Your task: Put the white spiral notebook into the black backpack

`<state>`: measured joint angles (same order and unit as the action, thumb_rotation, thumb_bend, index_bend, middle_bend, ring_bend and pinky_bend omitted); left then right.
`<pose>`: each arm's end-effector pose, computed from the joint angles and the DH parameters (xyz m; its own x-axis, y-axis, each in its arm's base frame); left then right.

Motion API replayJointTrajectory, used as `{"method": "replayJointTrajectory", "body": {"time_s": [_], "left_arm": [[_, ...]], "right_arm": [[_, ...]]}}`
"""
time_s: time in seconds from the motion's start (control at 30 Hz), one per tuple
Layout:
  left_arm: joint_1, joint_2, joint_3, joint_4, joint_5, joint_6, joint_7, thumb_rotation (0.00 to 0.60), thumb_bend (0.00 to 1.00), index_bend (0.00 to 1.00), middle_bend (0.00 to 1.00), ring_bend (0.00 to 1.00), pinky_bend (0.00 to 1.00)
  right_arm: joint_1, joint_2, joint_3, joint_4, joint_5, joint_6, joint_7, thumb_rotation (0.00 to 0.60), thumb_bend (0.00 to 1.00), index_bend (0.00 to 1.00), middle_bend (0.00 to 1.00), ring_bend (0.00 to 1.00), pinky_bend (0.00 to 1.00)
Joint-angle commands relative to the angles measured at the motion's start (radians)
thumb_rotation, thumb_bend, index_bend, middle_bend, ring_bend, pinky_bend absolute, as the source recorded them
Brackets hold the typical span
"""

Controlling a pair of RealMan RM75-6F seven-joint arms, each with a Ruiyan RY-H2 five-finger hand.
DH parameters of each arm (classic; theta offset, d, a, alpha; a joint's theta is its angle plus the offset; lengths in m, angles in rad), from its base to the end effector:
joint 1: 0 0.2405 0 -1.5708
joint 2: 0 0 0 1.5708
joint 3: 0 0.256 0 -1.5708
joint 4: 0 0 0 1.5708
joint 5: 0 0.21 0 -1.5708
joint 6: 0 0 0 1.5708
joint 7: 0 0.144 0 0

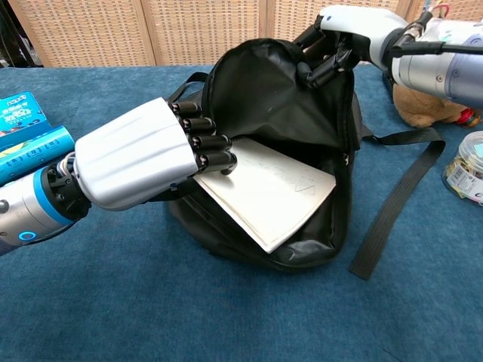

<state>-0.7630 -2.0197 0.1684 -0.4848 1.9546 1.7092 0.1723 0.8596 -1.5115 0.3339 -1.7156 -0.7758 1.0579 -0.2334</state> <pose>-0.1367 0.2796 -0.0734 0.3859 -0.5452 0.7442 0.1006 -0.7770 -0.6214 -0.0726 -0.3574 0.0132 -0.0034 -0.3186 0.9479 -0.9774 -0.1993 -0.0705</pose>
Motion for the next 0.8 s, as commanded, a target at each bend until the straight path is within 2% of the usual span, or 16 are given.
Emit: {"method": "replayJointTrajectory", "body": {"time_s": [0.03,0.37,0.8], "left_arm": [[-0.001,-0.011,-0.006,0.016,0.0,0.021,-0.017,0.6,0.52,0.82,0.63,0.52,0.52],[-0.004,-0.03,-0.011,0.05,-0.013,0.011,-0.03,0.6,0.52,0.82,0.63,0.52,0.52],[-0.034,-0.075,-0.033,0.096,-0.053,-0.082,-0.028,0.6,0.52,0.82,0.63,0.51,0.52]], "right_arm": [[-0.005,-0.012,0.005,0.012,-0.025,0.022,0.006,0.6,0.64,0.62,0.62,0.34,0.24],[-0.009,-0.028,0.02,0.01,-0.051,0.048,0.005,0.6,0.64,0.62,0.62,0.34,0.24],[-0.022,0.025,0.025,-0.073,-0.025,0.009,0.011,0.6,0.64,0.63,0.62,0.34,0.24]]}}
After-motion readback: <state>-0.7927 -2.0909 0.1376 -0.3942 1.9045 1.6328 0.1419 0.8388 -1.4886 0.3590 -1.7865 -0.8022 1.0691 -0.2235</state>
